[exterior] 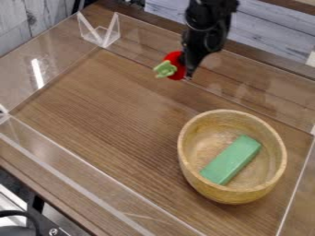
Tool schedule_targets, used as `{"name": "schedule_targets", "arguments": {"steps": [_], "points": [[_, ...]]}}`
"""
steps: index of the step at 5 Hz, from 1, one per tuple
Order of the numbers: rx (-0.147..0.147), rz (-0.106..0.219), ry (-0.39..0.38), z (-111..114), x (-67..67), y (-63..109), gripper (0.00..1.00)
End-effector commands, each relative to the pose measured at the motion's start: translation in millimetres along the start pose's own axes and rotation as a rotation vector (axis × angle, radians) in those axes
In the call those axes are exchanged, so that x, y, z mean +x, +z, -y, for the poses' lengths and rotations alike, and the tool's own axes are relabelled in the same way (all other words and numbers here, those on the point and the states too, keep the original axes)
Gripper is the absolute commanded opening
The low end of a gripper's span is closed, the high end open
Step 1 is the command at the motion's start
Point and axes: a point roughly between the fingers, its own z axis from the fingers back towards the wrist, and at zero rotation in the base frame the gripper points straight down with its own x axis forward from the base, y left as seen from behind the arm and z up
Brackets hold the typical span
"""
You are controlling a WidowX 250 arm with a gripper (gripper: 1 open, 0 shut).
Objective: Move the red object to the left side of the table
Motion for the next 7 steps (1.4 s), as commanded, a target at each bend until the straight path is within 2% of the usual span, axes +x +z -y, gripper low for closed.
{"name": "schedule_targets", "arguments": {"steps": [1,4,5,7], "points": [[0.090,0.039,0.034,-28.6,-7.2,15.9,0.00],[0.098,0.101,-0.019,-36.5,-21.7,0.8,0.00],[0.108,0.072,0.042,-33.3,-25.7,9.3,0.00],[0.138,0.072,0.083,-40.8,-47.7,29.5,0.00]]}}
